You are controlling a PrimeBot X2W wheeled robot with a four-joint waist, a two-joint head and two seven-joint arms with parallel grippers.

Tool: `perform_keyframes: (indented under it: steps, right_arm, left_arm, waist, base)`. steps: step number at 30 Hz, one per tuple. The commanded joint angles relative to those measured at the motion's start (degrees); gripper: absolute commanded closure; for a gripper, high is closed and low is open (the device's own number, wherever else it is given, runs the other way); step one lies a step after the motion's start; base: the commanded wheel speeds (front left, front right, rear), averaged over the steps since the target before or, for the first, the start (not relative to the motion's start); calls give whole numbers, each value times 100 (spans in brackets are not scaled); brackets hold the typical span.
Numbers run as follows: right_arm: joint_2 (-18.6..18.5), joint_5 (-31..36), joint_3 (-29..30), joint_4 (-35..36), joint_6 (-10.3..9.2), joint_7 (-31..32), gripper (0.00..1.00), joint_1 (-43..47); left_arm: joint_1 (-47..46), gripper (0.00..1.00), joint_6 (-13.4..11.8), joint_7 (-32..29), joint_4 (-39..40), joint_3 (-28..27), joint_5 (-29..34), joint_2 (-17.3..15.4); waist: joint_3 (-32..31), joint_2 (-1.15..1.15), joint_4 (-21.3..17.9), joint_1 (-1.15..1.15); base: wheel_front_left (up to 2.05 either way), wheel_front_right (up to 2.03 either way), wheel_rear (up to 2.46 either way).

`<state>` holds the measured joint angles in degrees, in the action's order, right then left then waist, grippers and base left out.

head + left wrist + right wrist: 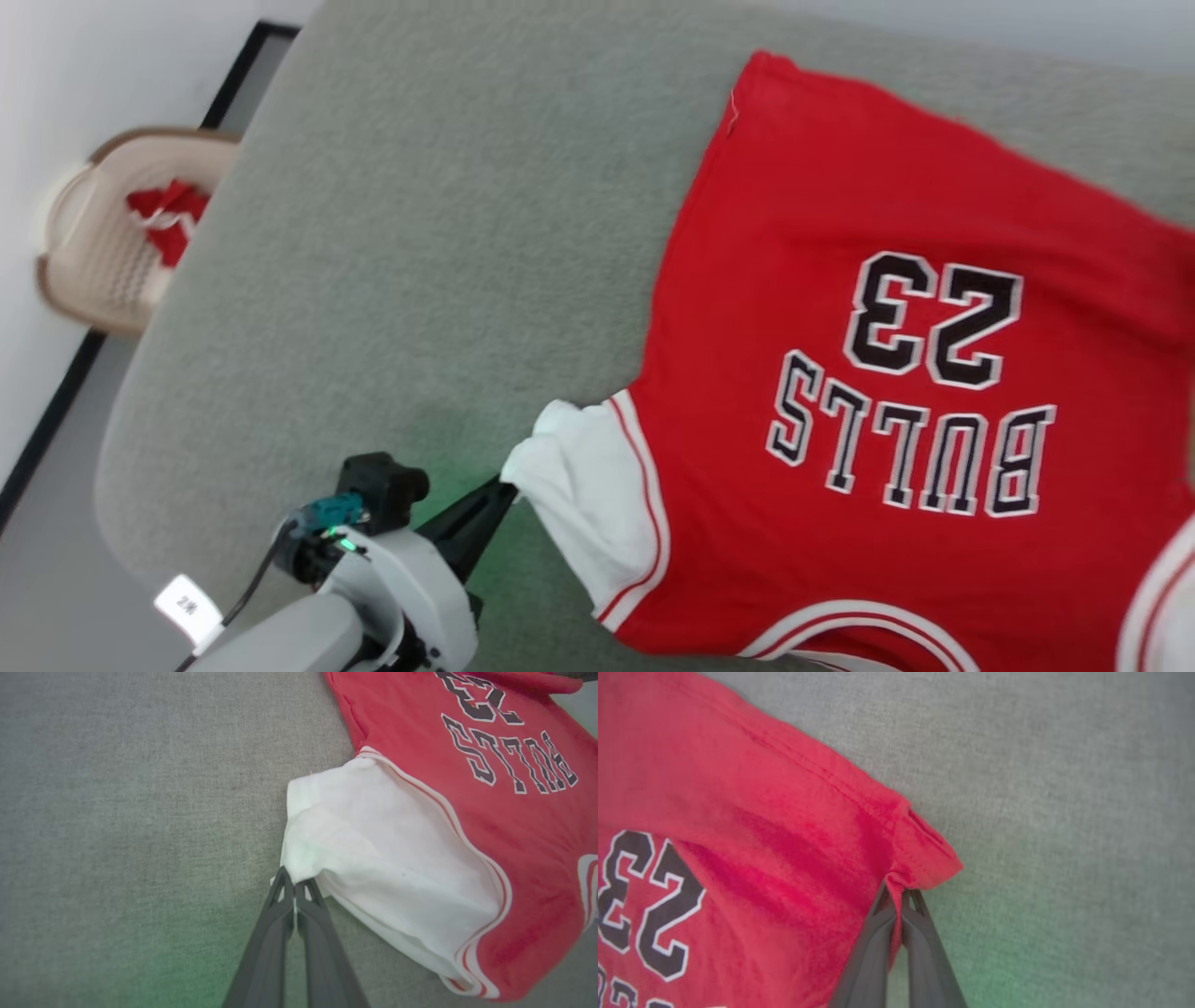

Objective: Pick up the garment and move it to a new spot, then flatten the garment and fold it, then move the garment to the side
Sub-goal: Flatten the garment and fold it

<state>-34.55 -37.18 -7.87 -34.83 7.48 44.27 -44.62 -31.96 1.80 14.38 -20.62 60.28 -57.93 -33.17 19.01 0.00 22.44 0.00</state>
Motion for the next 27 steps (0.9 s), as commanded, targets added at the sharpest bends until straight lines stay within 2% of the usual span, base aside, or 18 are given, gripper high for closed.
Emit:
perform_keyframes:
  steps: [1, 7, 16, 22, 27]
  right_arm:
    - [-28, -154, -6, 129, 2, -22, 100, 240]
    - [-188, -676, 117, 1089, 2, -89, 100, 1408]
    - [9, -888, 512, 2136, 2, -152, 100, 2970]
    - [266, -840, 740, 2438, 1, -128, 100, 3810]
    - [591, -693, 850, 2391, -2, -107, 100, 4298]
  left_arm:
    - [87, 100, -40, -7, 21, -13, -28, -50]
    - [212, 100, -164, -73, 197, -34, -95, -270]
    - [406, 100, -355, -121, 478, -81, -176, -526]
    - [503, 100, -465, -135, 653, -112, -221, -649]
    - [534, 100, -517, -142, 755, -124, -255, -695]
  waist:
    - [-292, 0, -309, 0]
    - [-508, 0, -598, 0]
    - [-652, 0, -921, 0]
    - [-669, 0, -1067, 0]
    - [-661, 0, -1135, 0]
  base:
    - [0, 0, 0]
    - [0, 0, 0]
    - [0, 0, 0]
    - [0, 0, 0]
    - [0, 0, 0]
